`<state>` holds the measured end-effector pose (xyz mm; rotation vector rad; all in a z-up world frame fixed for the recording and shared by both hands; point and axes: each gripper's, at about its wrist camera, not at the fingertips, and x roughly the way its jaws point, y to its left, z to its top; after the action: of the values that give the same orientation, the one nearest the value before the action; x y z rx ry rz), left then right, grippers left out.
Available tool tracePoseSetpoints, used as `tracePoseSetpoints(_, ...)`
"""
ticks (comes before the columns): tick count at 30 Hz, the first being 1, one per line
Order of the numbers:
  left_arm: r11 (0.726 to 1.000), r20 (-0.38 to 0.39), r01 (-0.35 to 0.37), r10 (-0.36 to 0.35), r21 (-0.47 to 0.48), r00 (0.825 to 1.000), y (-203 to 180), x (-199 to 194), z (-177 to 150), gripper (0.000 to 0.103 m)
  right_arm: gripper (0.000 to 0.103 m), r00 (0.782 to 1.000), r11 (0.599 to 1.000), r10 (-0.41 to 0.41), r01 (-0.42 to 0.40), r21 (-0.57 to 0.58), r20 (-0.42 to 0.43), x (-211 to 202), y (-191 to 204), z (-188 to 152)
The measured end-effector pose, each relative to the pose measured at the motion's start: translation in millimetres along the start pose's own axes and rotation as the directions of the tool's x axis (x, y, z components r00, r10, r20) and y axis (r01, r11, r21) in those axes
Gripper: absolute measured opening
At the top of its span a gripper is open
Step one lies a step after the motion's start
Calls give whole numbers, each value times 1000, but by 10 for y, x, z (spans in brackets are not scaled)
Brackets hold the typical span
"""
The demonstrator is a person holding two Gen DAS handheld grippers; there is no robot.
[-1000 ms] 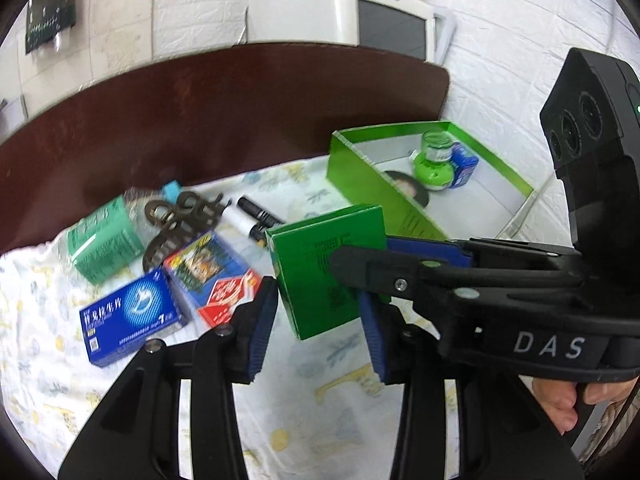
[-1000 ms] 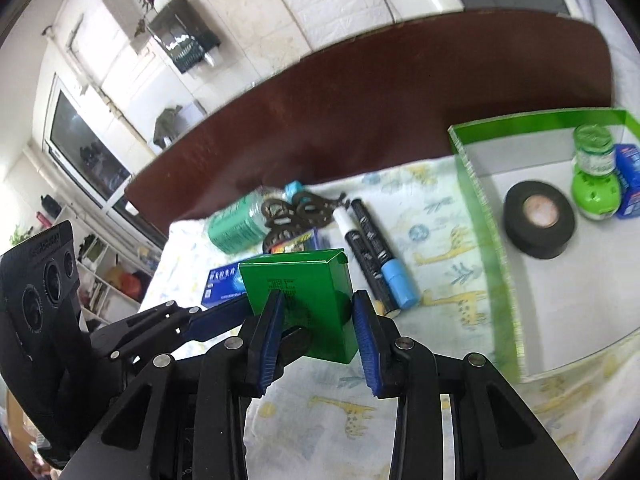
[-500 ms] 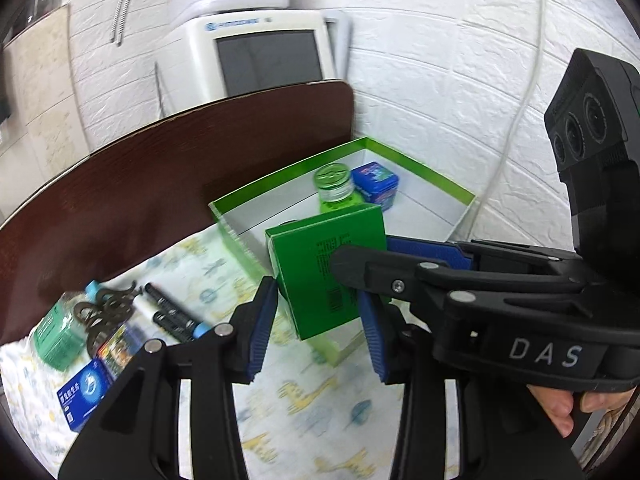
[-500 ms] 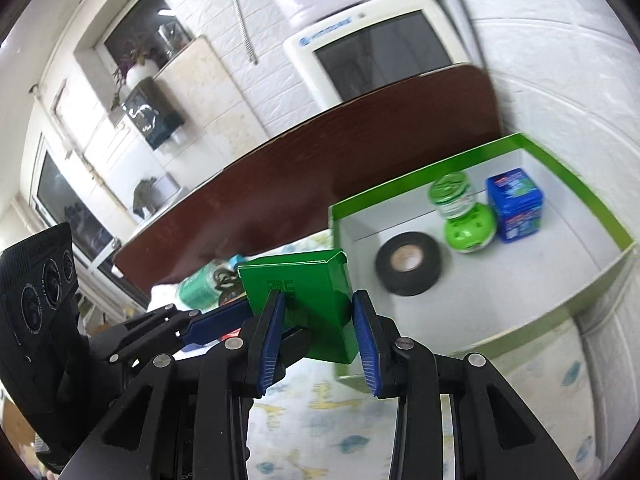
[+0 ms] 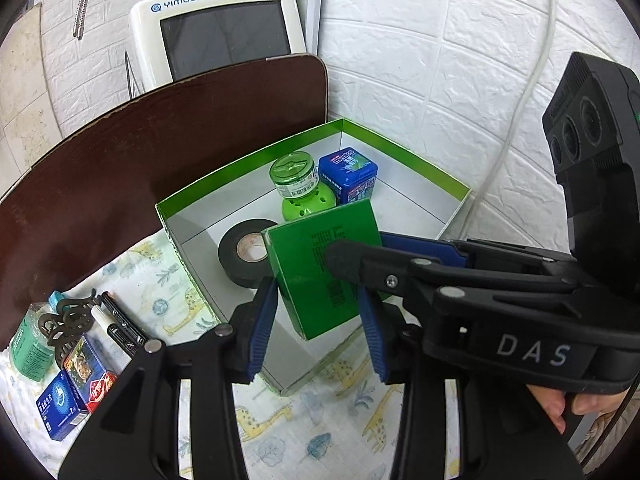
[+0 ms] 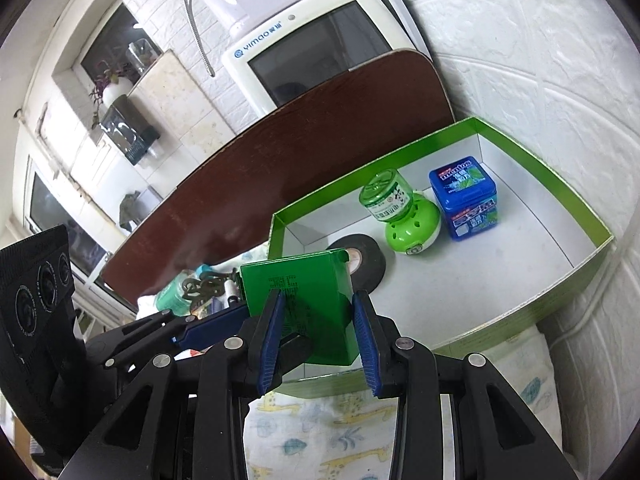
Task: Organize rigid objects
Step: 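Carry the small green box into the green-rimmed box, then open the right tool to release the green box and withdraw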
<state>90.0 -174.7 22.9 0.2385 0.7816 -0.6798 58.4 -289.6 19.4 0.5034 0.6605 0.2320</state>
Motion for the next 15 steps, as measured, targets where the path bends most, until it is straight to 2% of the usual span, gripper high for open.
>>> tracePoseSetpoints(15,1000,-51,4,-5,-8,999,3,192,-2,40,37,999,999,-7,8,34,-39,155,-150,-32)
